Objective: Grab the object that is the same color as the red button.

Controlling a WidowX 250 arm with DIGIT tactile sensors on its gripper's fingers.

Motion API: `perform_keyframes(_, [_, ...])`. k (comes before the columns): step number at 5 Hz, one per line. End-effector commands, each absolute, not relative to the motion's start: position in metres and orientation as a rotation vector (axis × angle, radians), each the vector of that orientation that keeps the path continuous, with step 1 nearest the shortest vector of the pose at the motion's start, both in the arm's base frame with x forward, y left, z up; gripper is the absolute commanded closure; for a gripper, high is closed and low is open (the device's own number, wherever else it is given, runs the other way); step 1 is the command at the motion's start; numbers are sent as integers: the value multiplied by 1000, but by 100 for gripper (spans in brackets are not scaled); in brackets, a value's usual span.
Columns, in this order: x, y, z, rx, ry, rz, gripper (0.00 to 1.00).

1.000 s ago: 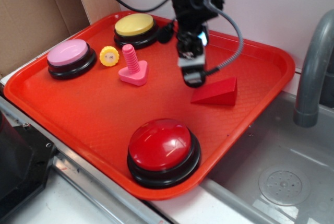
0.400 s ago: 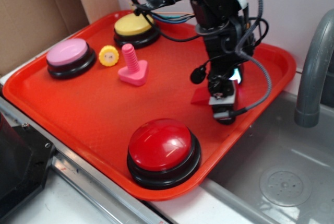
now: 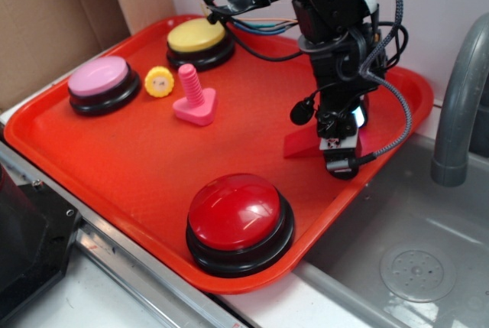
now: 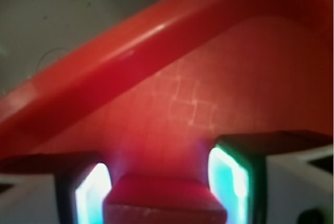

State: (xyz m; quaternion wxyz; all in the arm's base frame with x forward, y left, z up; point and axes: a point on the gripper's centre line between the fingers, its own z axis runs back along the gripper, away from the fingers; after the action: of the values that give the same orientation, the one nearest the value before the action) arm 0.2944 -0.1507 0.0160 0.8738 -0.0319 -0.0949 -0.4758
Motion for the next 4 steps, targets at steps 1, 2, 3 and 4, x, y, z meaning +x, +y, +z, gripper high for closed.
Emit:
perform_keyframes(1, [263, -104, 80, -72, -77, -730, 100])
perform_keyframes(2, [237, -76, 131, -112, 8, -509, 100])
perform_keyframes(3, [209, -56, 160, -70, 22, -381, 100])
perform_keyframes(4, [189, -36, 165, -69, 32, -286, 100])
